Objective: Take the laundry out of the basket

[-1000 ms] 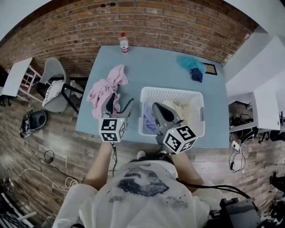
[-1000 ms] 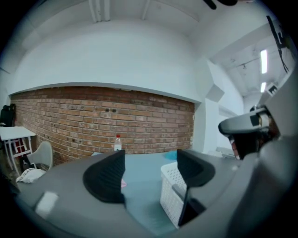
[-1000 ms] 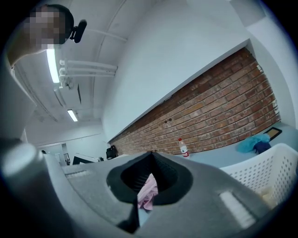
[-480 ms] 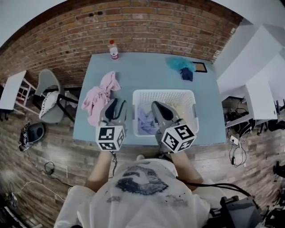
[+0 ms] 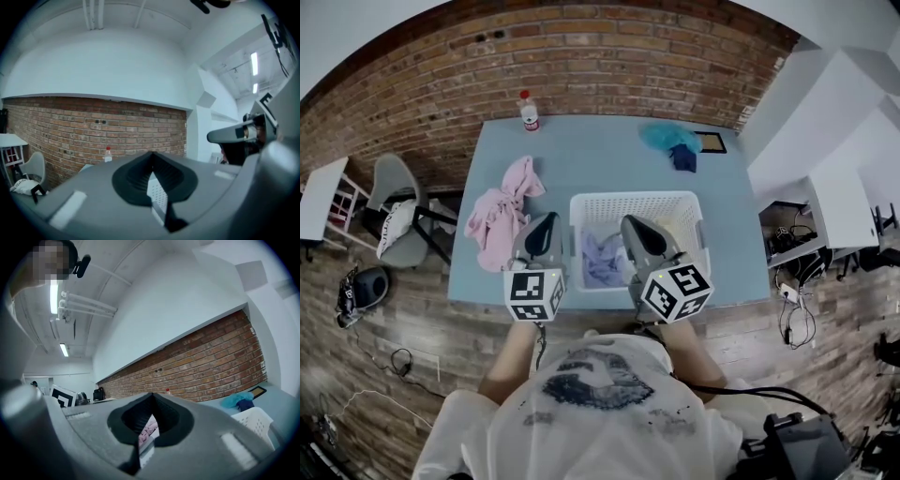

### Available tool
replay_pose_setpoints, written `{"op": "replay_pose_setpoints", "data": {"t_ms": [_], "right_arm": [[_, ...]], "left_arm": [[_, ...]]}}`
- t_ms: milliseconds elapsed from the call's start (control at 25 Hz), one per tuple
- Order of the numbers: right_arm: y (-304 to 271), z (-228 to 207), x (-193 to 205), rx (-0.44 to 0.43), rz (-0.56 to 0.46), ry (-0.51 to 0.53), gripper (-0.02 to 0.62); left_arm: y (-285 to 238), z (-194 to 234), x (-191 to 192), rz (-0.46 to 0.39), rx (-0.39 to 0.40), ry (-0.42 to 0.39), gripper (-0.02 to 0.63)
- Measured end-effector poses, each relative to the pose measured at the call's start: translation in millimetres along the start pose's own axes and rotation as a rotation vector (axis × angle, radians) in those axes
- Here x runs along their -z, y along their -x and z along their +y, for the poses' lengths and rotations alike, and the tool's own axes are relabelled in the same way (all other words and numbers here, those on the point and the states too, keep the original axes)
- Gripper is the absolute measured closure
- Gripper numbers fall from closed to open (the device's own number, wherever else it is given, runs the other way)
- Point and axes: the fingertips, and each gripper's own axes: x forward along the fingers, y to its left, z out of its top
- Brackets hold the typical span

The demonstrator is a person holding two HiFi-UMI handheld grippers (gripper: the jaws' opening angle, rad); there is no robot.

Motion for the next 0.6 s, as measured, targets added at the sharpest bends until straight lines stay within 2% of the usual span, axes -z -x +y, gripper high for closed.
{"op": "replay_pose_setpoints", "data": {"t_ms": [600], "right_arm": [[3.4, -24.3, 1.9, 0.019, 0.009, -0.019, 0.598]], "left_arm": [[-23.6, -24.7, 15.3, 0.057, 0.082, 0.001, 0.615]]}}
